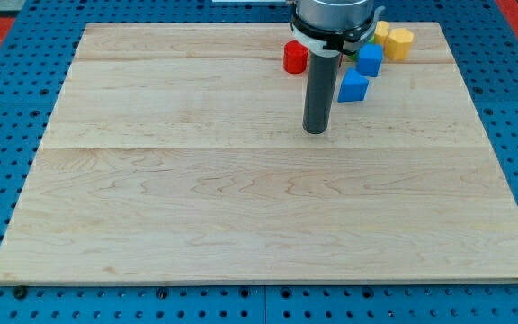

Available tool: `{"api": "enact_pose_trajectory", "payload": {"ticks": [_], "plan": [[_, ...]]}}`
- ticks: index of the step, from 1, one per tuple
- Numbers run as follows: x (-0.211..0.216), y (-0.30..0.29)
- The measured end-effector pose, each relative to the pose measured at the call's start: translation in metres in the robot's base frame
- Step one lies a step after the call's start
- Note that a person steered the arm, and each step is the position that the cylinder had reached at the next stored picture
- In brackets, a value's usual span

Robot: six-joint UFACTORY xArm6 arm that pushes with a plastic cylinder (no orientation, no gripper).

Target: Separate the yellow blocks

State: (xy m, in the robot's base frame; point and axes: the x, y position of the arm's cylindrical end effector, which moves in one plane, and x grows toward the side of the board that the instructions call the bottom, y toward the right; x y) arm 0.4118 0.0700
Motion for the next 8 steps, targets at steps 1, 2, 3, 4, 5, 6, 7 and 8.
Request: {"api": "enact_pose_trajectory", "payload": {"ticks": [1, 2, 3, 4, 5, 6, 7, 8], "plan": [[0.000, 0.000], [0.001, 0.004], [-0.001, 0.050], [-0.003, 0.150], [-0.038, 0.182], [-0.127, 0.198], [-0.179, 0.213], [-0.190, 0.213]]}}
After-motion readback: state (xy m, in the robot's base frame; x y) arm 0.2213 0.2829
